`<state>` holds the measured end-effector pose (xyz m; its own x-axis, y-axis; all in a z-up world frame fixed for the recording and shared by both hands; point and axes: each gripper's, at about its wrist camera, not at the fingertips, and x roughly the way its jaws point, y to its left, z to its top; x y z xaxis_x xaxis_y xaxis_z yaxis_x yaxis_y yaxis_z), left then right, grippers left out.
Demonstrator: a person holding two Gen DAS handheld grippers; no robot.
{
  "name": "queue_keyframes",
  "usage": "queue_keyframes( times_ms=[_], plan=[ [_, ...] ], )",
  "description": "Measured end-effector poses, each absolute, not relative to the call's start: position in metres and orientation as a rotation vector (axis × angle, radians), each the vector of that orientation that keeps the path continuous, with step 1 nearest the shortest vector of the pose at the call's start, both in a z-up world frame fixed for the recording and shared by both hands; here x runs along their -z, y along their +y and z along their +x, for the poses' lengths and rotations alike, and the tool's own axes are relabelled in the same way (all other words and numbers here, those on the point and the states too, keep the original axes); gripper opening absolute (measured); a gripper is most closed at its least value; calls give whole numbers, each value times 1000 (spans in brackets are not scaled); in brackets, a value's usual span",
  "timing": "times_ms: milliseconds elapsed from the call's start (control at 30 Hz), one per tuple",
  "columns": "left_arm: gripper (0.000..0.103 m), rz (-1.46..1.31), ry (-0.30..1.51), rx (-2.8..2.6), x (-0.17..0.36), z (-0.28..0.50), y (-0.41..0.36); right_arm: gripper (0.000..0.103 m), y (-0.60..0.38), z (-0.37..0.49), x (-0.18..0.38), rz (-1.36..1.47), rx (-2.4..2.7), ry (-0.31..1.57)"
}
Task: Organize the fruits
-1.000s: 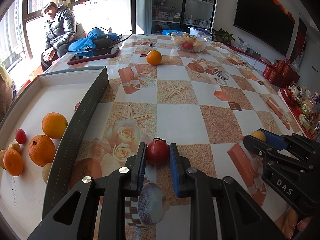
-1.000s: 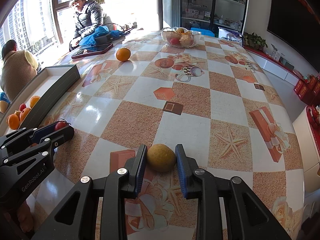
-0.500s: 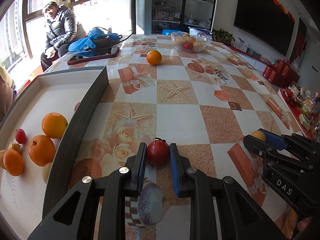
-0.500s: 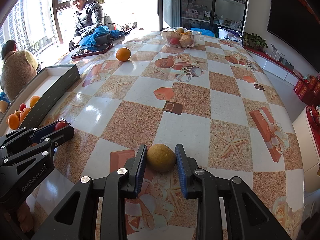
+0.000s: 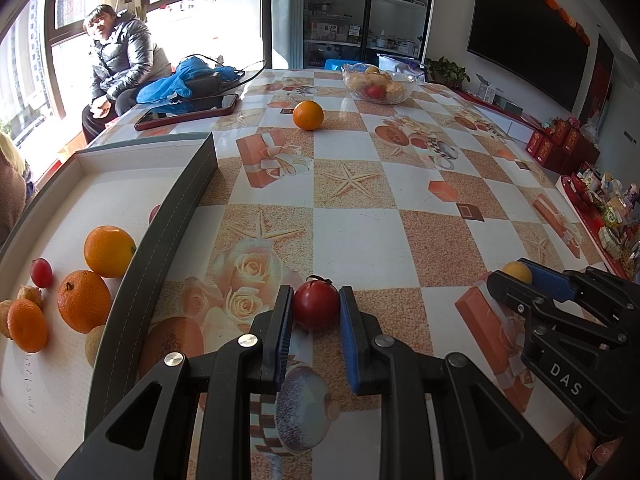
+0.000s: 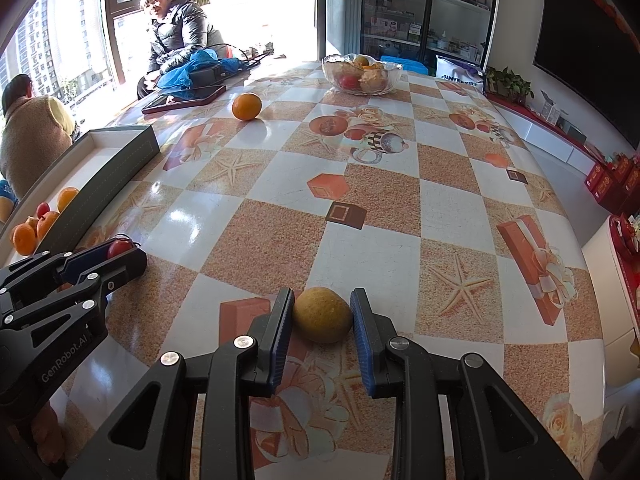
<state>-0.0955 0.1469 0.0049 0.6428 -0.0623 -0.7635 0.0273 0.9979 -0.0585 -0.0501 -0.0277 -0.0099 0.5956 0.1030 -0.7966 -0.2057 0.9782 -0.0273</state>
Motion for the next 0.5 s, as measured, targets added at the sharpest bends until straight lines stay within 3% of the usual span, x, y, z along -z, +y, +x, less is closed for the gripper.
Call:
queue_keyframes(
  times_ms=[500],
  plan=[
    [25,10,944,29,-9,-100,135,30,-65,-72,2,-17,-169,1035]
  ],
)
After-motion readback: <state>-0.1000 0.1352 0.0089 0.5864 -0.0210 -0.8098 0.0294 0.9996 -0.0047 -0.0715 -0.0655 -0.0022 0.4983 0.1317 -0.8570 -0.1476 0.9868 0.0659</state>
